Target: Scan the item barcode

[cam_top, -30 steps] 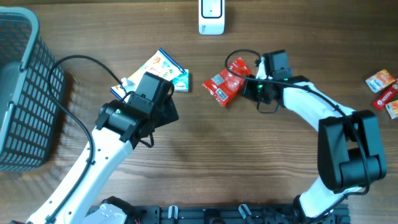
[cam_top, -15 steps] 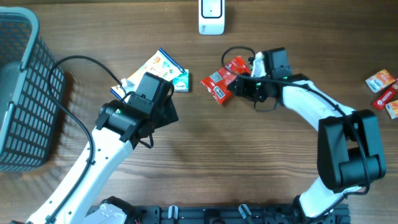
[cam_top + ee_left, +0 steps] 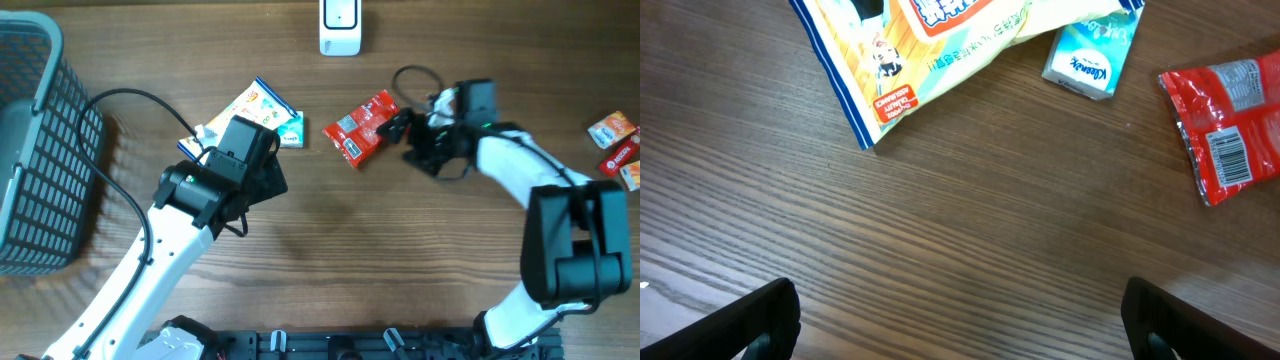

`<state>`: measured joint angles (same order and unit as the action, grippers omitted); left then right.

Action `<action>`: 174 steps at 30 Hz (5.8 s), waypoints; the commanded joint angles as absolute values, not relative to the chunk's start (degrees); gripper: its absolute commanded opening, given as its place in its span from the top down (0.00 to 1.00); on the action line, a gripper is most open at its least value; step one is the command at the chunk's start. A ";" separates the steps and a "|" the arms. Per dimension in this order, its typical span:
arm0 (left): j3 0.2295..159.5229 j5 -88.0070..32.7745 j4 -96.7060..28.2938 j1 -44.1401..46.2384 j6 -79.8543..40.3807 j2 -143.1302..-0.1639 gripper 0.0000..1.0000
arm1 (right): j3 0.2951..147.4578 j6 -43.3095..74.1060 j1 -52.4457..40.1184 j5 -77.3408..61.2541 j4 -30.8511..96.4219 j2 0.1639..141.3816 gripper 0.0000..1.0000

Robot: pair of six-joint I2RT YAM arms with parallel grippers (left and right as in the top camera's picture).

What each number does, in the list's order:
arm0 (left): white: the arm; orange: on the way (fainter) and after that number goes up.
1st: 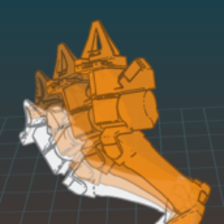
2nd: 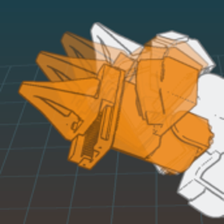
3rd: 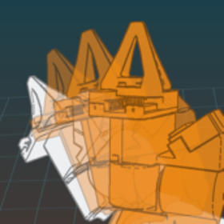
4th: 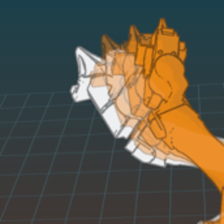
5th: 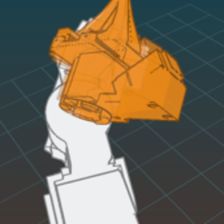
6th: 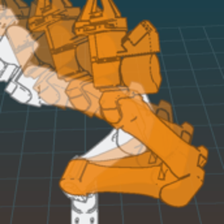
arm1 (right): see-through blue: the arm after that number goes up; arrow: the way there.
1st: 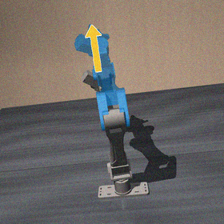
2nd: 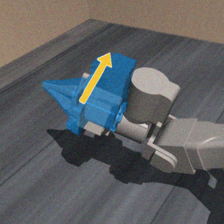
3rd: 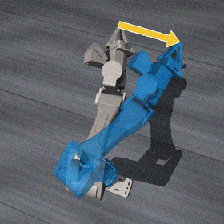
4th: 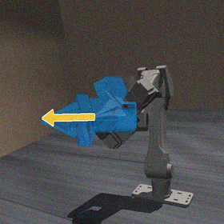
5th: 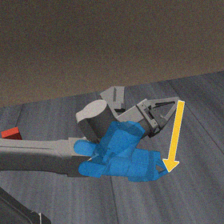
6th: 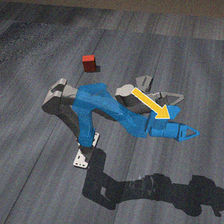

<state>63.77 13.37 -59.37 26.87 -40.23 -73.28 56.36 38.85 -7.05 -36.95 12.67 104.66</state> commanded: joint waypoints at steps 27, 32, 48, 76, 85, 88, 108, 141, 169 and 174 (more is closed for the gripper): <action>64.20 12.40 -62.19 26.46 -40.99 -73.30 0.00 | 52.97 55.51 -12.53 -26.13 -13.28 113.99 0.96; 64.20 12.40 -62.65 26.46 -40.99 -73.30 0.00 | 53.04 56.10 -10.85 -36.53 -19.97 113.84 0.96; 64.20 11.79 -62.61 26.46 -40.99 -73.30 0.00 | 53.04 88.16 -3.40 -68.77 -70.87 112.81 0.96; 64.20 11.77 -62.61 26.46 -41.25 -73.30 0.00 | 53.04 99.92 -1.15 -66.50 -94.00 112.49 0.95; 64.20 11.35 -62.94 23.24 -43.97 -73.30 0.00 | 53.52 85.45 -3.07 -59.33 -81.73 111.35 0.95; 64.20 11.38 -63.42 21.67 -43.97 -73.30 0.00 | 56.27 74.00 -3.42 -56.21 -69.23 109.27 0.95; 64.20 11.35 -62.35 18.46 -43.97 -73.30 0.00 | 77.73 -30.57 -28.84 41.74 4.56 95.13 0.95; 64.20 11.38 -63.55 18.46 -43.77 -73.30 0.00 | 78.26 -69.04 -30.85 38.17 -66.22 129.75 0.95; 64.20 11.38 -64.12 18.46 -44.01 -73.30 0.00 | 92.58 -52.51 -30.26 33.34 -62.59 145.21 0.95; 64.20 11.38 -63.88 18.46 -44.01 -73.30 0.00 | 93.10 -53.28 -30.26 33.30 -63.40 145.21 0.95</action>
<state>63.77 11.86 -64.05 18.94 -42.81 -73.28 91.09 -53.98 -30.44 34.06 -62.61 144.97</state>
